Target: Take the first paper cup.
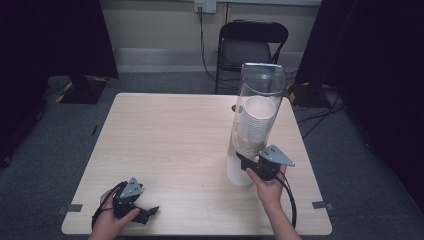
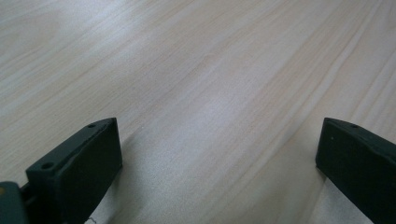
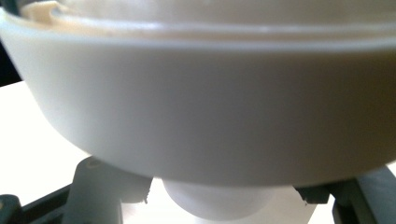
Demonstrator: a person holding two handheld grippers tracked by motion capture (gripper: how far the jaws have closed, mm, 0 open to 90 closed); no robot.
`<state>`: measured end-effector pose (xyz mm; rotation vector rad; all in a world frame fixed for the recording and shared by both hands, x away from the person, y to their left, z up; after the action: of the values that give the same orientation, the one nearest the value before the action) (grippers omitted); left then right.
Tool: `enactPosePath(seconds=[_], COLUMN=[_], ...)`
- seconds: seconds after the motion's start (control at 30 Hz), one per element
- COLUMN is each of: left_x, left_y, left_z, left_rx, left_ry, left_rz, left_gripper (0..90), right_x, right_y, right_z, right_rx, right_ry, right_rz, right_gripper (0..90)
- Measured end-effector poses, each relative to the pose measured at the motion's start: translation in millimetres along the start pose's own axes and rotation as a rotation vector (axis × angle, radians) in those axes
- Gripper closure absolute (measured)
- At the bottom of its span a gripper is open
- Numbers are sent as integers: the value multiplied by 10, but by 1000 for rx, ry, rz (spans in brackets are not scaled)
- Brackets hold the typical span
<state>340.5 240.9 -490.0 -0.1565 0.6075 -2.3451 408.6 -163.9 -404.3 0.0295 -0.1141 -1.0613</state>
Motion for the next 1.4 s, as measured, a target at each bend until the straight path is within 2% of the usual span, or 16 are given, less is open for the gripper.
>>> enactPosePath(seconds=[0.1, 0.17, 0.2, 0.37, 0.4, 0.47, 0.53, 0.7, 0.93, 0.97, 1.2, 1.23, 1.3, 1.33, 1.37, 1.4], left_x=[-1, 1, -2, 0, -1, -3, -6, -5, -6, -4, -3, -5, -5, -5, -2, -4], left_y=[-1, 0, -2, 0, 0, -1, -2, -2, -2, -1, -1, -2, -2, -2, -2, -2], left_z=[0, 0, -1, 0, 0, 0, 0, 0, 1, 1, -1, 0, 0, 0, 0, 1], left_rx=[-1, 0, -1, 1, 0, 0, -1, -1, -3, 0, 0, -2, -1, -1, -1, -1], left_ry=[0, 0, 3, -1, 0, 2, 4, 4, 5, 2, 1, 5, 5, 5, 2, 3], left_rz=[0, 0, 0, 0, 0, -2, -2, -2, -2, -1, -2, -2, -1, -1, -1, -1], left_gripper=[0, 0, 0, 0, 0, 0, 0, 0, 0, 0, 0, 0, 0, 0, 0, 0], right_x=[-10, 4, -11, 3, 22, 30, 12, 4, -6, -6, 13, 15, 43, 43, 62, 62], right_y=[22, 31, -23, -14, -13, -13, -13, -47, -39, -29, -44, -30, -36, -36, -141, -141], right_z=[-24, -206, -267, -235, -222, -221, -200, -60, 37, 50, 9, -27, -362, -362, -531, -531], right_rx=[-13, -100, -50, -78, -95, -92, -69, 26, 32, 17, 29, -24, -180, -180, -115, -115], right_ry=[20, -1, 15, 25, 5, -24, -32, -5, 0, 4, -16, -9, -77, -77, 39, 39], right_rz=[4, 5, -5, 3, 9, 18, -10, -40, -25, -11, 8, 19, 14, 14, -5, -5], right_gripper=[354, 376, 374, 358, 347, 335, 233, 189, 223, 269, 320, 367, 412, 412, 390, 390])
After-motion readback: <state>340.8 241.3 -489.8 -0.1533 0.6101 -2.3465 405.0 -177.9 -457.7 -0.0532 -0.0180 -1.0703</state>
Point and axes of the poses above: each handheld gripper's, and its own axes: y roughly forward along the jaws, z roughly out of its top, x roughly to its right, the point moved 2 cm from there along y, roughly forward along the jaws, and after that the axes turned 12 degrees about x, right-handed, at the moved point
